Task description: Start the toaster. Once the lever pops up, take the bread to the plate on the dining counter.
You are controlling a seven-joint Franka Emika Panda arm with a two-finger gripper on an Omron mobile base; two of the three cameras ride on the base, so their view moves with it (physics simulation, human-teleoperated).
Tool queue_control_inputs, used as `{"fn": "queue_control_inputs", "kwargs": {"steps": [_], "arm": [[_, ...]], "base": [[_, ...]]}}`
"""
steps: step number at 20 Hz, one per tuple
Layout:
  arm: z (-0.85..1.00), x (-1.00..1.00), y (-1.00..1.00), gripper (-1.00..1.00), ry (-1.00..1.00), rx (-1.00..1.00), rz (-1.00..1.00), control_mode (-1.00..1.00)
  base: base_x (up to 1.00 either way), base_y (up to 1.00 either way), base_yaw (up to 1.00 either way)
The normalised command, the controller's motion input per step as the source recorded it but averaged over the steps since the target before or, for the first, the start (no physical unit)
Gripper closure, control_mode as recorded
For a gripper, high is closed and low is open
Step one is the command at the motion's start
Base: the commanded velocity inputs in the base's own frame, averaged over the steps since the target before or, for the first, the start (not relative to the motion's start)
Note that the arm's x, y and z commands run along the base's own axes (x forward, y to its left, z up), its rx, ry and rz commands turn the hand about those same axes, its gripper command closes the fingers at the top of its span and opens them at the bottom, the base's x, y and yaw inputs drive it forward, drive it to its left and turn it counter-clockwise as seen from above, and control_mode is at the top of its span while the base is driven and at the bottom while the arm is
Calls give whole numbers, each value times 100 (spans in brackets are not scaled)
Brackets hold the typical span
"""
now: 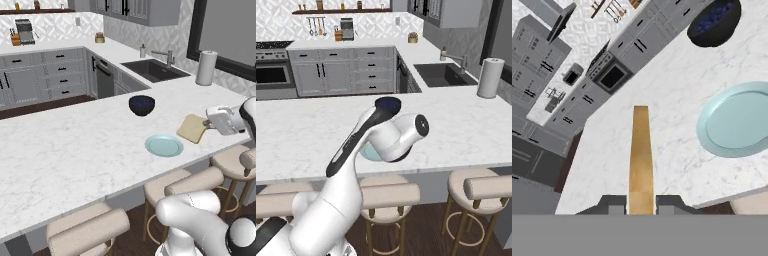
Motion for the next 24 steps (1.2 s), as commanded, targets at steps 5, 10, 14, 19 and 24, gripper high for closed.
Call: {"fn": "queue_control_inputs", "kwargs": {"steps": [5,10,14,19,24], "arm": [[-53,88,0,100,0,0,7,-100],[-47,76,0,100,0,0,3,-100],[-47,62,4,100,0,0,2,-100],[-52,55,15,100,3,0,3,-100],[-58,45,25,100,3,0,4,-100]], "base": [[0,0,0],[0,0,0],[0,0,0],[0,0,0],[0,0,0]]}}
